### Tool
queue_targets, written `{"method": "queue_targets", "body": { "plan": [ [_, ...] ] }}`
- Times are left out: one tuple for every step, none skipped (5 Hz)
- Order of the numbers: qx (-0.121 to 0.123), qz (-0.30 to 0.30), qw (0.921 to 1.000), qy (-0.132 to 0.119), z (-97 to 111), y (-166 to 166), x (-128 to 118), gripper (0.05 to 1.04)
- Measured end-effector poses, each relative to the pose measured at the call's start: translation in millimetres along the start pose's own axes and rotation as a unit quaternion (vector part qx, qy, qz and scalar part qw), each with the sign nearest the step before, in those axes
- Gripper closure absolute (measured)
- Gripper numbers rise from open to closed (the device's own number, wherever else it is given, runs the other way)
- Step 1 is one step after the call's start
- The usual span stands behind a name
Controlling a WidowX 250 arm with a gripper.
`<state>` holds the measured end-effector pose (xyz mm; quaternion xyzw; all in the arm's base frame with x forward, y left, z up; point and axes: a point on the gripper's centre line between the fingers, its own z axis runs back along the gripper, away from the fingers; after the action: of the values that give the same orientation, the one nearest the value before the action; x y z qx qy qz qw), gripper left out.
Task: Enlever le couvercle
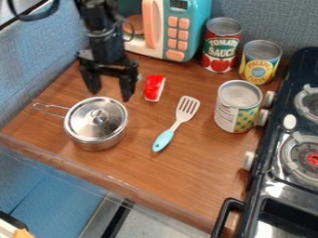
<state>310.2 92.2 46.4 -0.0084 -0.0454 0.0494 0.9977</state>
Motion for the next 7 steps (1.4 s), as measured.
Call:
{"method": "queue_targets", "body": {
  "plan": [
    [-0.002, -0.014, 0.9998, 0.014, -10.3, 0.6, -14.6, 0.083],
    [0.008, -0.026, 0.9994, 0.020, -15.5, 1.8, -26.1, 0.083],
    [0.021, -0.032, 0.9990, 0.025, -19.7, 4.4, -31.6, 0.097],
    [0.030, -0.033, 0.9986, 0.027, -21.5, 3.7, -32.7, 0.201],
    [0.047, -0.030, 0.9982, 0.024, -23.1, 3.9, -30.3, 0.497],
    [0.056, -0.024, 0.9978, 0.025, -24.0, 6.8, -27.5, 0.742],
    [0.059, -0.020, 0.9977, 0.026, -24.3, 7.0, -27.0, 0.802]
  ]
}}
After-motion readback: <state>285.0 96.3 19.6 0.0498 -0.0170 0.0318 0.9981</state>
